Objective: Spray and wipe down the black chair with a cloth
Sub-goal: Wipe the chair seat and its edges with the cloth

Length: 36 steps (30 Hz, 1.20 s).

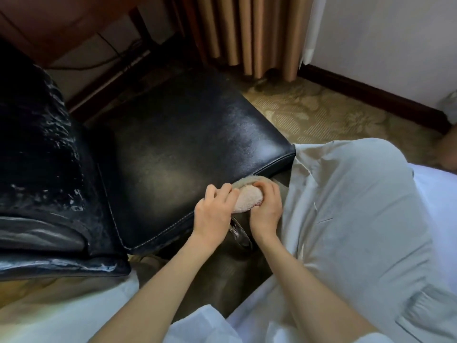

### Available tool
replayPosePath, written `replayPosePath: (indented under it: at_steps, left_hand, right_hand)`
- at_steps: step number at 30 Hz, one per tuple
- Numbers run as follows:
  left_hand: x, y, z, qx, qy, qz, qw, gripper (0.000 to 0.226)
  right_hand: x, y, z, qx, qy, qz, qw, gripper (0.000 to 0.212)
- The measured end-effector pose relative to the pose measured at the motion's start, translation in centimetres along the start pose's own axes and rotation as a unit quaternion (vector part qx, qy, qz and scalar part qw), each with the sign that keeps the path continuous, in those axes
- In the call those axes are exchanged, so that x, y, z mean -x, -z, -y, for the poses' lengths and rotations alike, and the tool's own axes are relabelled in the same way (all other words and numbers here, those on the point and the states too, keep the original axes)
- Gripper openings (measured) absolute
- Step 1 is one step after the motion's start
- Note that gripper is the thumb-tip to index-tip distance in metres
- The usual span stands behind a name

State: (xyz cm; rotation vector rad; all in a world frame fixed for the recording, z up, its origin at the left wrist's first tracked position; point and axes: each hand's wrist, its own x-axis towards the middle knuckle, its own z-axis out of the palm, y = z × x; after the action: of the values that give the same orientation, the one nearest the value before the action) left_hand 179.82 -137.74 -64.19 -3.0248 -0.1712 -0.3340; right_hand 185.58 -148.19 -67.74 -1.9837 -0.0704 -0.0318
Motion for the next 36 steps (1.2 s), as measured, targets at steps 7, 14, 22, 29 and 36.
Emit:
replayPosePath:
  at_steps: [7,14,22,29,36]
  left_hand:
    - [10.1,0.5,6.0,0.026,0.055,0.011,0.998,0.043]
    - [14.9,1.8,10.0,-0.034,0.090,0.004,0.995,0.047]
    - [8.1,-0.2,4.9,0.019,0.040,-0.066,0.997,0.029]
    - [4.9,-1.0,1.7,0.027,0.065,-0.077,0.995,0.034]
    - [12.2,-1.1,7.2,0.007,0.086,-0.101,0.991,0.028]
  right_hand:
    - [7.3,-3.7,0.0,0.118,0.116,0.207,0.964,0.035]
    - [11.9,-7.3,1.5,0.063,0.125,0.250,0.958,0.026]
    - [5.5,-2.7,0.2,0.094,0.119,0.138,0.979,0.036]
    - [2.1,-0.9,0.1,0.144,0.117,0.069,0.980,0.042]
    - [7.4,-4.4,2.3,0.233,0.246,0.161,0.927,0.035]
